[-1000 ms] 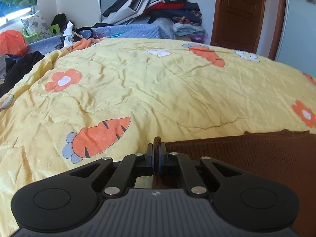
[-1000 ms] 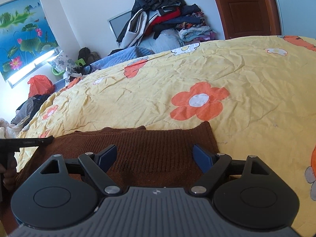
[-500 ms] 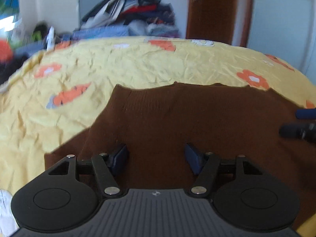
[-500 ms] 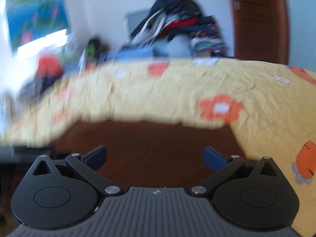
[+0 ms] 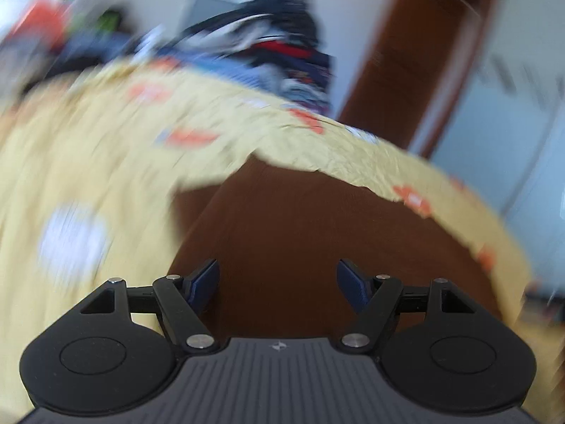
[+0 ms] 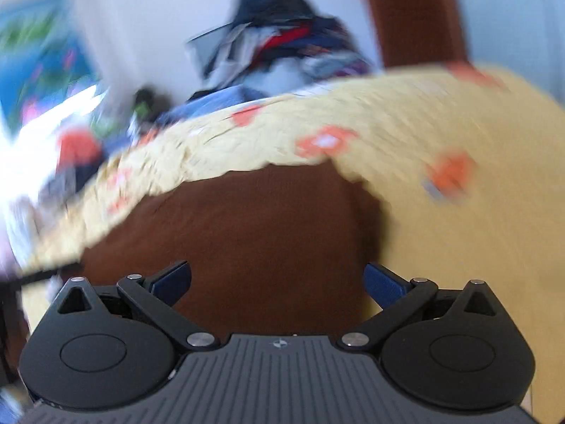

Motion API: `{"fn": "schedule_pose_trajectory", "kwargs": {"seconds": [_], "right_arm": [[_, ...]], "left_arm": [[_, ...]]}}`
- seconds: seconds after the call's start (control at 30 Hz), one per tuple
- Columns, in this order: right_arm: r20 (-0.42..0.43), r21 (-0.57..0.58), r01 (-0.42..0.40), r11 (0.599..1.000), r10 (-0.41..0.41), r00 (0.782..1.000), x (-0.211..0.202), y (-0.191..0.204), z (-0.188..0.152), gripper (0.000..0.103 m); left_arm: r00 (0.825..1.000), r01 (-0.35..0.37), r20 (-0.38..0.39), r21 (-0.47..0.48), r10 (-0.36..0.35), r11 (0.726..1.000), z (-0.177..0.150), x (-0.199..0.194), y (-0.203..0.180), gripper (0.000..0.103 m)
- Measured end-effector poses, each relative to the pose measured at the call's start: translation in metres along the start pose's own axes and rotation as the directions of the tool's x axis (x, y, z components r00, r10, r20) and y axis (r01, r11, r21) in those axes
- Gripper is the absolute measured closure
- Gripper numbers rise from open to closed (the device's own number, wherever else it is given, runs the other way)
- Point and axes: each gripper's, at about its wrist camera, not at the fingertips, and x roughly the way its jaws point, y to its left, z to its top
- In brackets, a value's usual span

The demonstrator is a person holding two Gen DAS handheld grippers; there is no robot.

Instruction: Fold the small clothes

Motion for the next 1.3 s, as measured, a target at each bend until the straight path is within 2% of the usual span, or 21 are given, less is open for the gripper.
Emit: {"fn": "schedule_pose_trajectory", "kwargs": {"seconds": [0.03, 0.13, 0.2, 0.27, 0.33, 0.43, 0.47, 0.5, 0.53, 0.57, 0.6, 0.63, 0.73, 0.9, 1.07, 1.1, 1.13, 1.2, 1.23, 1.27, 1.3], "right_arm": [[-0.016, 0.090, -0.003, 0.996, 0.004, 1.000, -0.009, -0.014, -0.007, 0.000], [-0.060, 0.276, -0.005, 0.961, 0.023, 0.998, -0.016, -0.041, -0.027, 0.000], [-0.046, 0.332, -0.058, 0.941, 0.077, 0.996, -0.008, -0.041, -0.034, 0.000], [-0.046, 0.397, -0.136, 0.908, 0.168, 0.985, 0.010, -0.038, -0.034, 0.000], [-0.010, 0.430, -0.186, 0.883, 0.211, 0.977, 0.030, -0.034, -0.033, 0.000], [-0.003, 0.447, -0.189, 0.874, 0.212, 0.977, 0.047, -0.029, -0.026, 0.004], [-0.011, 0.455, -0.189, 0.870, 0.218, 0.976, 0.052, -0.028, -0.024, 0.014], [-0.026, 0.458, -0.186, 0.869, 0.222, 0.975, 0.057, -0.029, -0.024, 0.032], [-0.048, 0.467, -0.184, 0.865, 0.232, 0.972, 0.060, -0.035, -0.020, 0.048], [-0.073, 0.481, -0.178, 0.859, 0.241, 0.968, 0.065, -0.038, -0.021, 0.083], [-0.087, 0.487, -0.165, 0.858, 0.236, 0.968, 0.070, -0.042, -0.023, 0.086], [-0.079, 0.485, -0.175, 0.857, 0.242, 0.967, 0.071, -0.045, -0.024, 0.086], [-0.061, 0.459, -0.201, 0.865, 0.257, 0.964, 0.060, -0.042, -0.025, 0.087], [-0.058, 0.375, -0.266, 0.888, 0.309, 0.949, 0.012, -0.032, -0.022, 0.088], [-0.169, 0.385, -0.166, 0.908, 0.246, 0.954, 0.006, -0.046, -0.057, 0.082], [-0.148, 0.418, -0.183, 0.890, 0.265, 0.953, 0.002, -0.050, -0.060, 0.072], [-0.126, 0.436, -0.187, 0.880, 0.265, 0.956, -0.003, -0.052, -0.057, 0.064], [-0.021, 0.409, -0.188, 0.893, 0.215, 0.976, -0.024, -0.050, -0.041, 0.032], [0.032, 0.380, -0.186, 0.906, 0.188, 0.982, -0.035, -0.047, -0.033, 0.029], [0.066, 0.343, -0.182, 0.921, 0.170, 0.983, -0.040, -0.042, -0.023, 0.029], [0.084, 0.303, -0.183, 0.935, 0.166, 0.983, -0.042, -0.034, -0.012, 0.030]], "left_arm": [[1.000, -0.005, -0.005, -0.104, 0.005, 0.995, -0.010, -0.011, 0.012, 0.029], [0.997, 0.018, -0.070, -0.352, -0.045, 0.936, -0.034, -0.018, 0.039, 0.029], [0.994, 0.065, -0.060, -0.395, -0.096, 0.916, -0.032, -0.012, 0.043, 0.027], [0.983, 0.122, -0.061, -0.477, -0.171, 0.870, -0.025, 0.008, 0.050, 0.027], [0.980, 0.149, -0.027, -0.547, -0.195, 0.824, -0.020, 0.025, 0.056, 0.027], [0.985, 0.130, -0.023, -0.567, -0.173, 0.813, -0.009, 0.042, 0.054, 0.029], [0.985, 0.123, -0.029, -0.562, -0.168, 0.818, -0.006, 0.045, 0.052, 0.031], [0.988, 0.104, -0.040, -0.549, -0.151, 0.829, -0.005, 0.048, 0.049, 0.038], [0.990, 0.065, -0.075, -0.528, -0.123, 0.847, -0.003, 0.052, 0.048, 0.071], [0.988, 0.020, -0.123, -0.510, -0.096, 0.860, -0.003, 0.058, 0.047, 0.094], [0.986, 0.030, -0.127, -0.520, -0.112, 0.854, -0.005, 0.058, 0.052, 0.094], [0.984, 0.034, -0.133, -0.529, -0.122, 0.848, -0.005, 0.058, 0.055, 0.094], [0.982, 0.046, -0.138, -0.501, -0.132, 0.864, 0.000, 0.048, 0.055, 0.096], [0.969, 0.147, -0.110, -0.457, -0.220, 0.877, 0.007, 0.000, 0.061, 0.096], [0.957, 0.060, -0.237, -0.411, -0.170, 0.910, -0.026, 0.001, 0.079, 0.093], [0.957, 0.076, -0.222, -0.427, -0.186, 0.901, -0.029, -0.004, 0.082, 0.091], [0.960, 0.069, -0.221, -0.416, -0.174, 0.907, -0.026, -0.010, 0.082, 0.085], [0.976, 0.064, -0.173, -0.341, -0.130, 0.938, -0.015, -0.027, 0.077, 0.075], [0.987, 0.059, -0.128, -0.294, -0.101, 0.954, -0.010, -0.036, 0.072, 0.066], [0.994, 0.046, -0.082, -0.242, -0.068, 0.969, -0.004, -0.042, 0.067, 0.044], [0.998, 0.024, -0.048, -0.204, -0.034, 0.979, 0.000, -0.045, 0.062, 0.031]]}}
